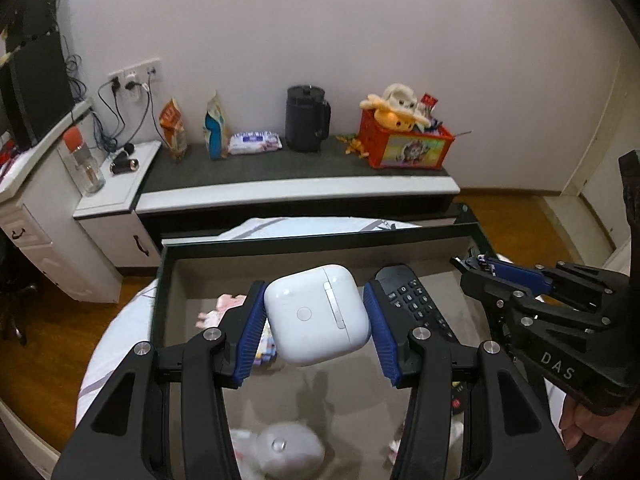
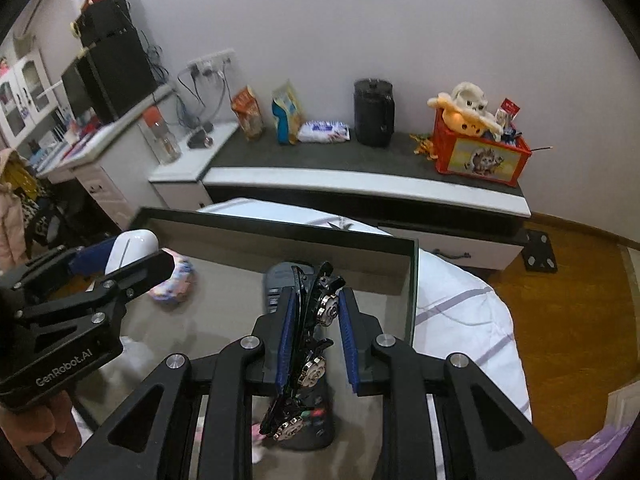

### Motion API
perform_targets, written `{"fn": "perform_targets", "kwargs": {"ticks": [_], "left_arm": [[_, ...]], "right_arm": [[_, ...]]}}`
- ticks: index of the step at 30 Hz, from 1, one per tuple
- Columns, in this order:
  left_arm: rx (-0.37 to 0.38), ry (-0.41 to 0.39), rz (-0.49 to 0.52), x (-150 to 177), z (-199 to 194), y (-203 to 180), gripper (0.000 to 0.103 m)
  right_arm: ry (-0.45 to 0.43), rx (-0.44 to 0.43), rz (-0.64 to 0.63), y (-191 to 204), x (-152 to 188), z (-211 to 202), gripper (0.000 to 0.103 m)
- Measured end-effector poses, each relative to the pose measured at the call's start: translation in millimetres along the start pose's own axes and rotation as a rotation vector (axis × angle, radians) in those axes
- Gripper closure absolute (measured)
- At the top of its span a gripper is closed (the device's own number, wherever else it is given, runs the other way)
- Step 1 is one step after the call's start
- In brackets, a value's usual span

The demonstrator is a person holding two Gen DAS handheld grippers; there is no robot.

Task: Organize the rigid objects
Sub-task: 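Carry the clip and earbud case over the box and open both tools, then withdraw both tools from the box toward the remaining items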

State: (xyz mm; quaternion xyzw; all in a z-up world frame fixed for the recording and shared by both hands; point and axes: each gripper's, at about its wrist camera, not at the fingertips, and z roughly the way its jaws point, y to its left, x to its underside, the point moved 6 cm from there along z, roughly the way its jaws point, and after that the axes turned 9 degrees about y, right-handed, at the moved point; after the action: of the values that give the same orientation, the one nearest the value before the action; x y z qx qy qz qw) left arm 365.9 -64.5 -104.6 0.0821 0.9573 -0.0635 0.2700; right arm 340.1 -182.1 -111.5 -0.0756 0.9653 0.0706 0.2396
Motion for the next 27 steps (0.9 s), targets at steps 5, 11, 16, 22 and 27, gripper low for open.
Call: {"fn": "perform_targets", "kwargs": {"ticks": [5, 11, 16, 22, 27], "left_arm": [[-0.030, 0.065, 0.018, 0, 25, -7, 0.052], [-0.088, 0.063, -0.014, 5, 22, 0, 0.003], [-0.070, 0.029, -0.063, 12, -6, 13, 0.000], [-0.093, -0.050, -0.084, 38, -60, 25, 0.000], [-0.156, -0.128, -0.084, 69, -110, 30, 0.000]], "right_arm": [[0.046, 0.040, -0.010, -9, 0, 17, 0.081], [0.040, 0.037, -0.003, -11, 3, 18, 0.054], [0.013, 0.024, 0.012, -8, 8, 1, 0.026], [-0.046, 0.039, 0.015, 11, 23, -38, 0.014], [-0.109, 0.038, 0.028, 31, 45, -79, 0.001]]}}
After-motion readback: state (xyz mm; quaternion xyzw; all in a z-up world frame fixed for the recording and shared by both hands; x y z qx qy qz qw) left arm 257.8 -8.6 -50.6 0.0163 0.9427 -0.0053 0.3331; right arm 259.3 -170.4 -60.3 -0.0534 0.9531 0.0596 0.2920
